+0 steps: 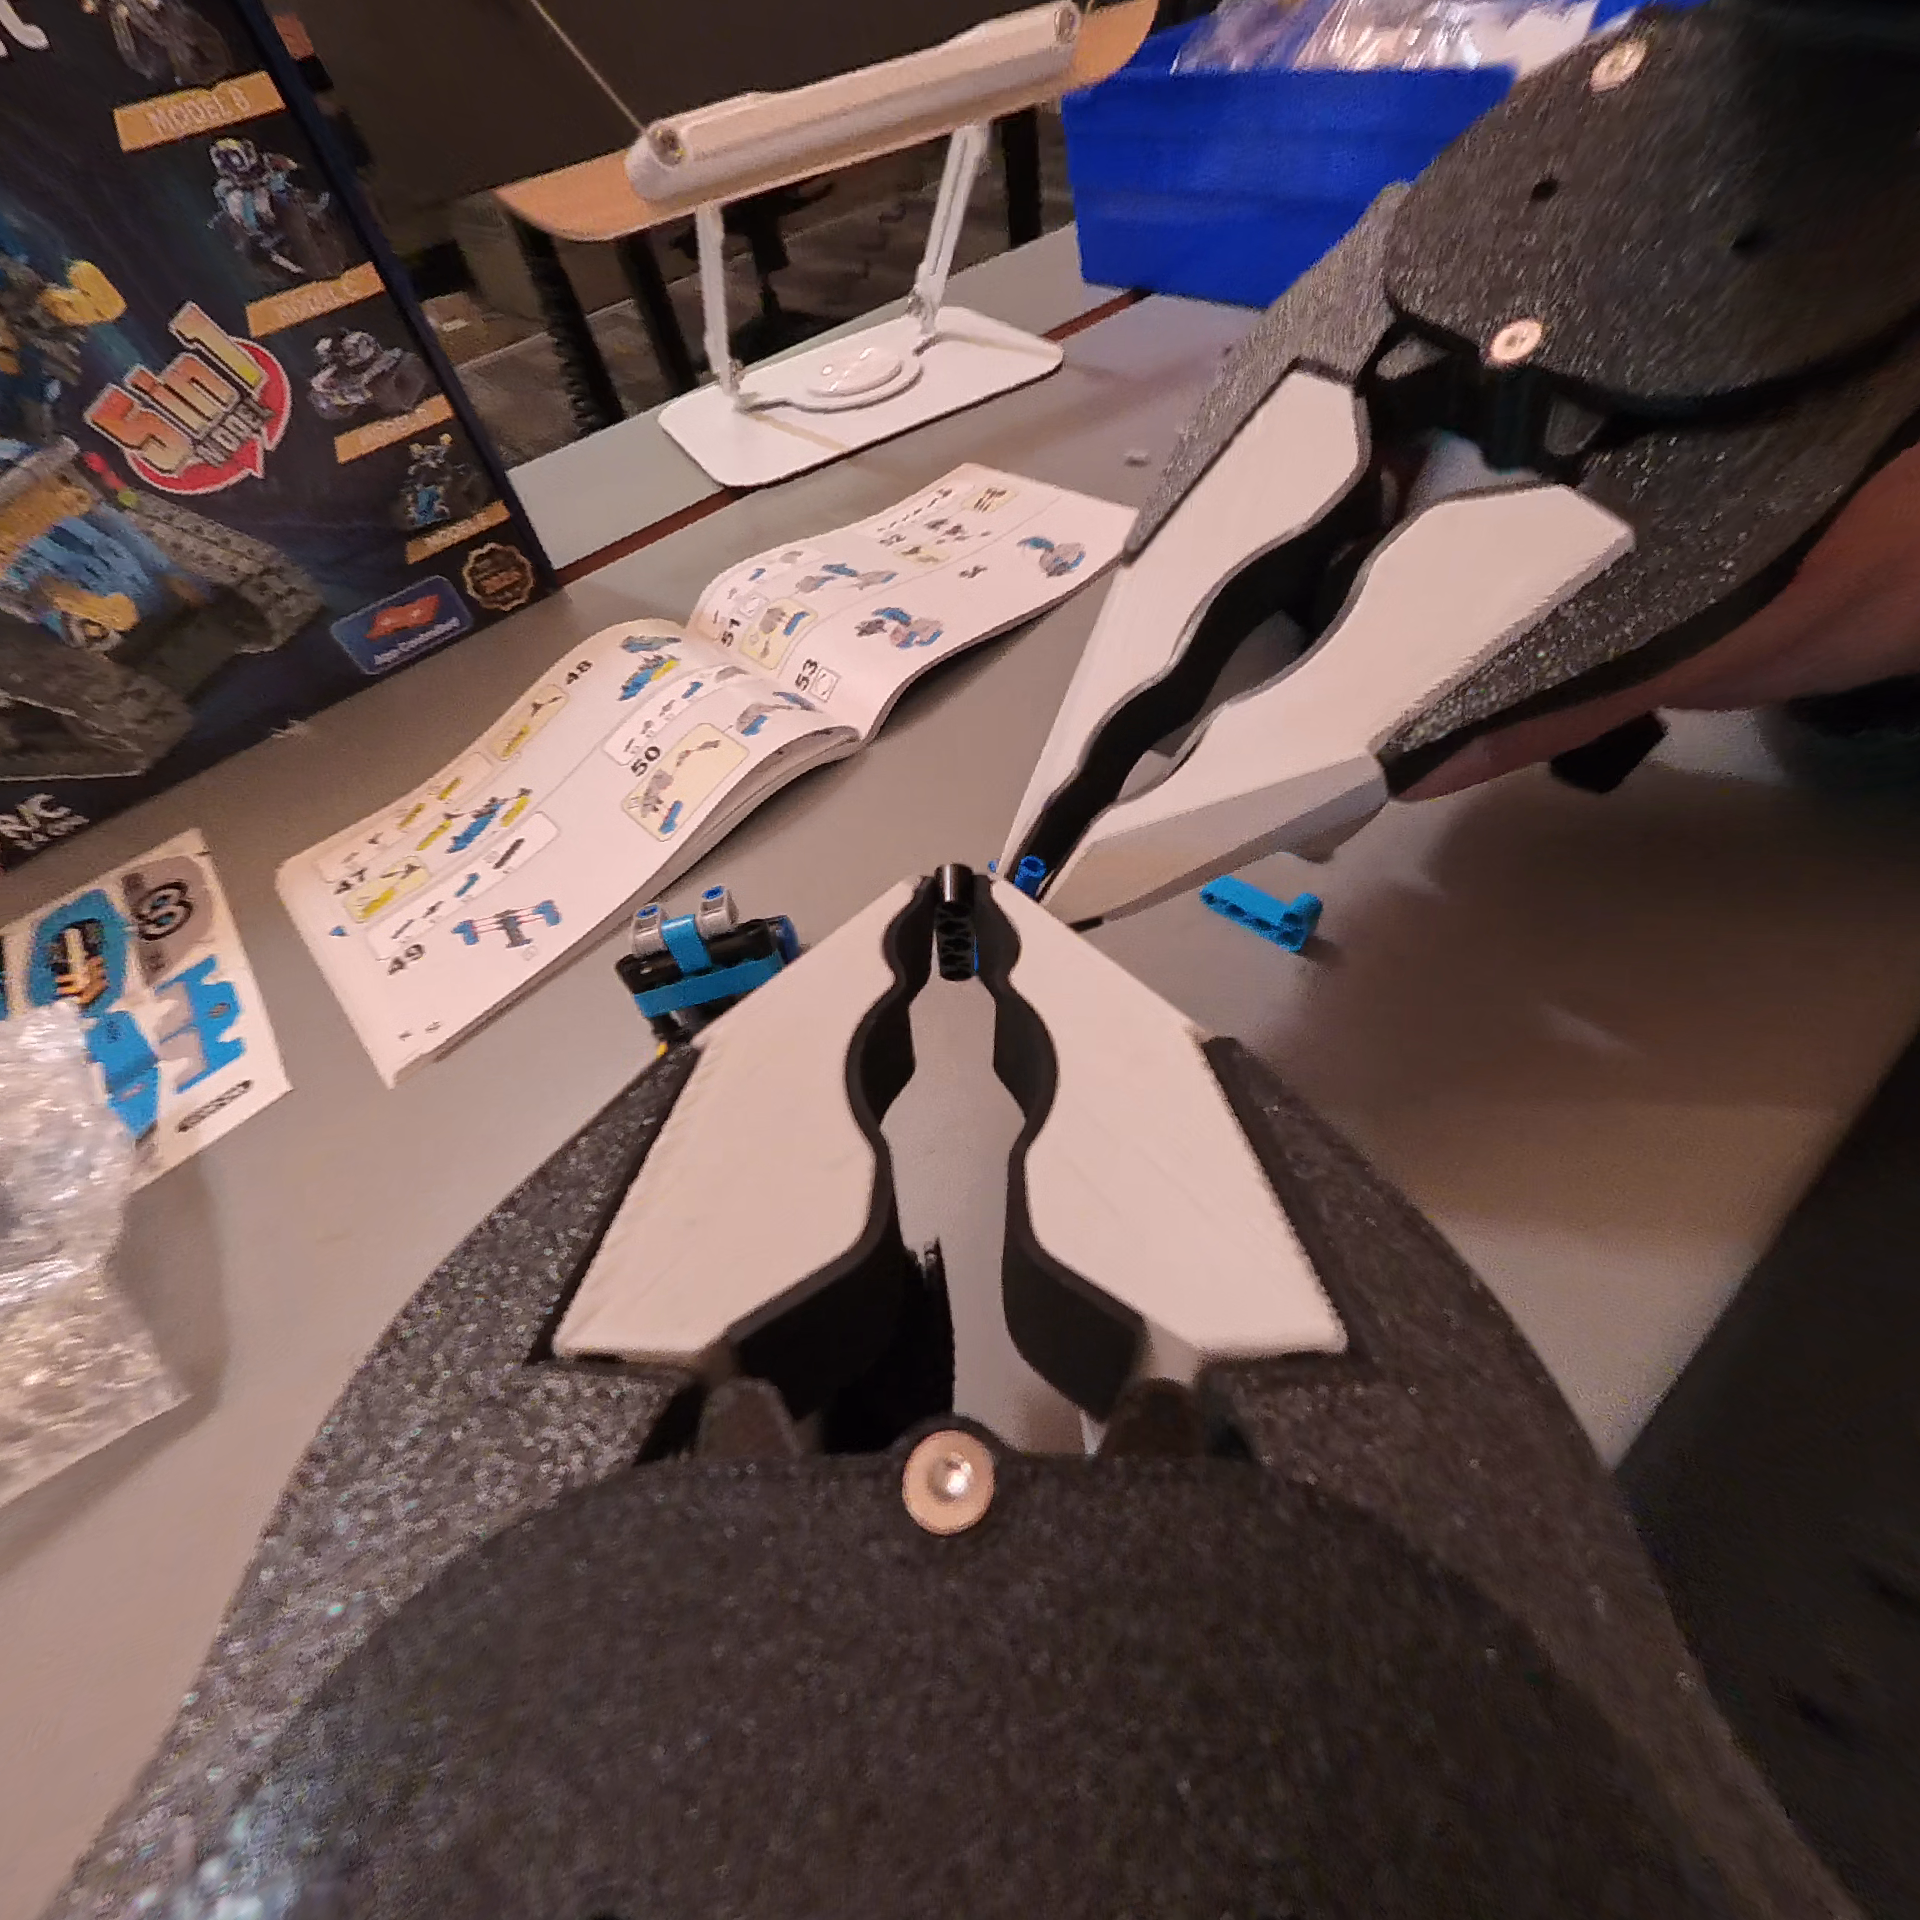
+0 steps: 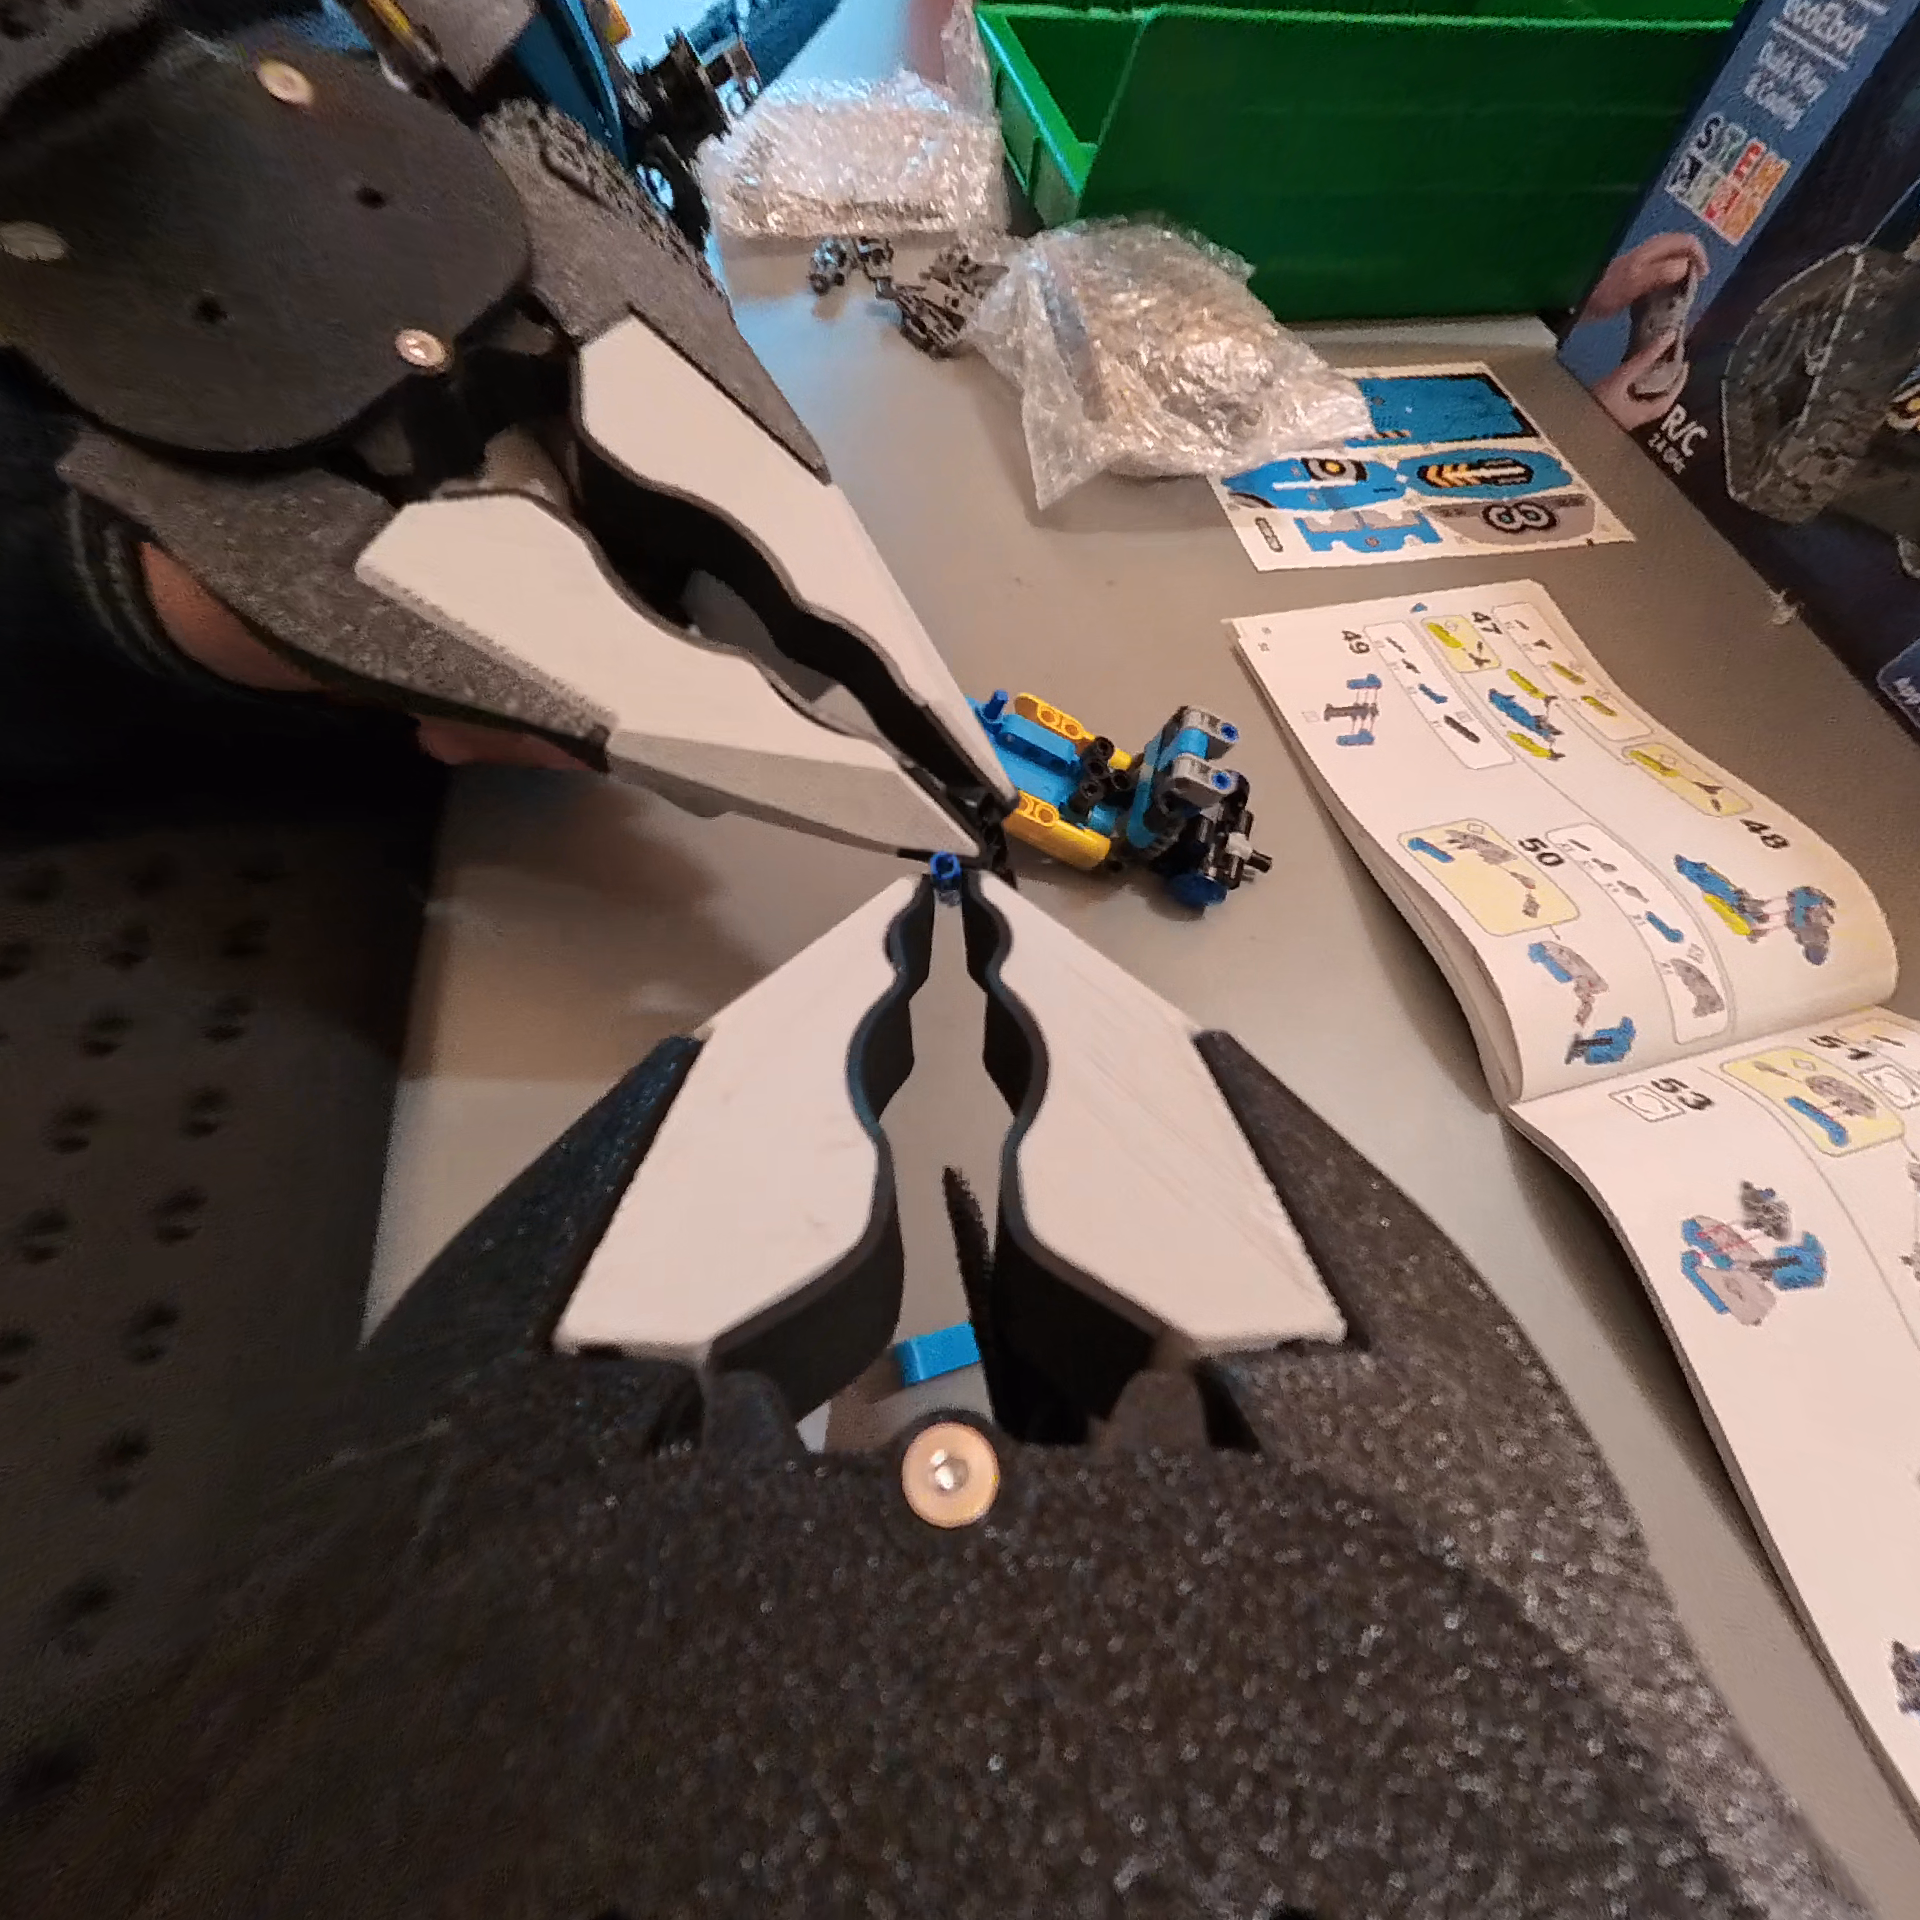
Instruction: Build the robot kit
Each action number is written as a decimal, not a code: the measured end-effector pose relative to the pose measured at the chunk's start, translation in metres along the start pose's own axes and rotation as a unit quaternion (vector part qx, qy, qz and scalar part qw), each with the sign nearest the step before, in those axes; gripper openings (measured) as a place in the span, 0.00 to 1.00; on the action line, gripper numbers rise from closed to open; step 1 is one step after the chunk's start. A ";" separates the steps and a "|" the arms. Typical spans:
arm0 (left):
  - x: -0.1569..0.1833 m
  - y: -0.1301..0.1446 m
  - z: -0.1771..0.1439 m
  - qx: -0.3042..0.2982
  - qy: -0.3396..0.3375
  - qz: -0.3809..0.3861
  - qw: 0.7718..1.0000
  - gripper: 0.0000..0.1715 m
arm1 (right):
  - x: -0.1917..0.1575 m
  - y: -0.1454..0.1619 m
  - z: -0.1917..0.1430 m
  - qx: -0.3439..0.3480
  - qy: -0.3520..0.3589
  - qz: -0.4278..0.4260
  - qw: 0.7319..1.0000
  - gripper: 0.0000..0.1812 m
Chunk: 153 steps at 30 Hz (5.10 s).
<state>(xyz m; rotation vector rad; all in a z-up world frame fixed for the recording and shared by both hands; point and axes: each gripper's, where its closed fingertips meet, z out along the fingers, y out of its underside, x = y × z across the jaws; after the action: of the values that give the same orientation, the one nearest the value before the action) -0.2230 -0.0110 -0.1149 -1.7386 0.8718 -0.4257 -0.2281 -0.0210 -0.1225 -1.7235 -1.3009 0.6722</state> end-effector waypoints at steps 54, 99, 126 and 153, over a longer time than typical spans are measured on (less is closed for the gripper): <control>0.056 -0.047 -0.042 0.127 0.282 -0.141 0.941 0.03 | -0.040 -0.039 -0.060 0.152 -0.298 0.128 0.934 0.01; 0.016 -0.051 -0.024 0.148 0.300 -0.410 0.848 0.05 | 0.000 -0.049 -0.033 0.136 0.079 -0.100 0.982 0.12; 0.015 -0.047 -0.023 0.136 0.272 -0.380 0.874 0.03 | 0.001 -0.044 -0.029 0.096 0.168 -0.211 0.958 0.13; 0.006 -0.052 -0.028 0.163 0.270 -0.387 0.866 0.04 | -0.010 -0.035 -0.029 0.095 0.066 -0.087 0.989 0.08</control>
<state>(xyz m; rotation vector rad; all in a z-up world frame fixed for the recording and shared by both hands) -0.2197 -0.0271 -0.0575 -1.6020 0.3809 -1.5628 -0.2244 -0.0359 -0.0790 -1.4570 -1.2362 0.5523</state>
